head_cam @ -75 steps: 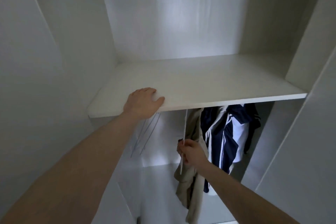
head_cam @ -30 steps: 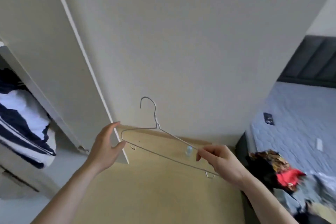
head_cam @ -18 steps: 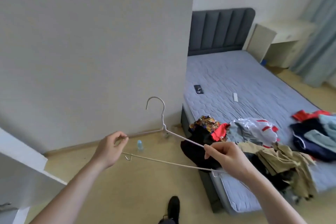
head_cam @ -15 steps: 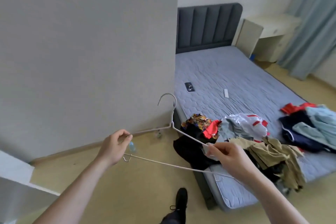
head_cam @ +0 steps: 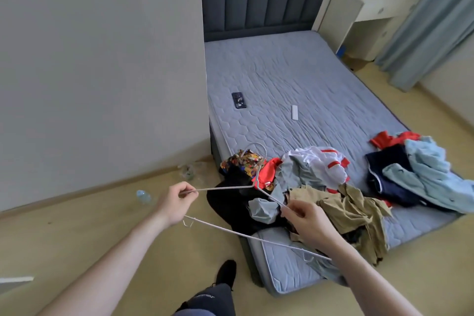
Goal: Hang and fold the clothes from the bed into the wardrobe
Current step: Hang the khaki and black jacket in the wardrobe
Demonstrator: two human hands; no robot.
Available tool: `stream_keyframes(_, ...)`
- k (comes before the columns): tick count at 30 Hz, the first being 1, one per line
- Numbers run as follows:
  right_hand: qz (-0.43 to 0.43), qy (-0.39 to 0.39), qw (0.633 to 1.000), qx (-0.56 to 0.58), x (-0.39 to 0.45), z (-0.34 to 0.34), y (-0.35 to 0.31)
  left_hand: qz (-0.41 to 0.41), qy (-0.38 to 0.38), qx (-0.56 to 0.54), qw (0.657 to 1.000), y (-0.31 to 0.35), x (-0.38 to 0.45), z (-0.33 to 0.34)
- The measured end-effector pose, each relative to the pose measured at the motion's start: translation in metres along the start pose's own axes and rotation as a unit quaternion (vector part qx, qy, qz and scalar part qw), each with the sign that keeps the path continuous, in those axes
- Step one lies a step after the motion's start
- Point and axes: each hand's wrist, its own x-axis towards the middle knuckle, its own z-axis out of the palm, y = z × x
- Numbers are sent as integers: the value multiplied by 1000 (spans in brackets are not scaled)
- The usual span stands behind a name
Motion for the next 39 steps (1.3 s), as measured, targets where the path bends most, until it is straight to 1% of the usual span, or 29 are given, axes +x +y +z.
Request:
stream_keyframes(3, 27, 14, 1000, 0, 18, -22, 22, -26, -24, 17, 999, 11, 30, 32)
stream_keyframes(7, 53, 35, 998, 4, 35, -58, 62, -37, -50, 84, 994, 30, 60, 79)
stream_keyframes(10, 88, 51, 995, 6, 53, -82, 103, -61, -95, 105, 988, 45, 71, 123)
stream_keyframes(13, 114, 63, 992, 4, 69, -107, 150, -76, -116, 120, 983, 60, 69, 173)
stream_keyframes(15, 123, 59, 991, -3, 81, -125, 181, -88, -112, 121, 982, 68, 64, 208)
stream_keyframes(18, 114, 46, 992, -27, 104, -153, 232, -105, -100, 143, 979, 76, 56, 259)
stream_keyframes(20, 113, 25, 992, -48, 121, -171, 271, -116, -106, 178, 971, 80, 48, 295)
stream_keyframes(22, 117, -7, 990, -79, 137, -181, 313, -139, -108, 190, 966, 86, 42, 330)
stream_keyframes(27, 119, -109, 969, -189, 179, -180, 408, -170, -117, 188, 960, 106, 41, 416)
stream_keyframes(29, 137, -134, 961, -201, 193, -173, 440, -178, -129, 184, 958, 109, 40, 445)
stream_keyframes(32, 168, -146, 954, -199, 215, -157, 482, -182, -155, 181, 954, 104, 44, 480)
stream_keyframes(36, 237, -139, 948, -163, 244, -129, 532, -199, -156, 183, 950, 77, 54, 508)
stream_keyframes(39, 260, -161, 938, -162, 256, -100, 570, -213, -154, 183, 947, 50, 56, 523)
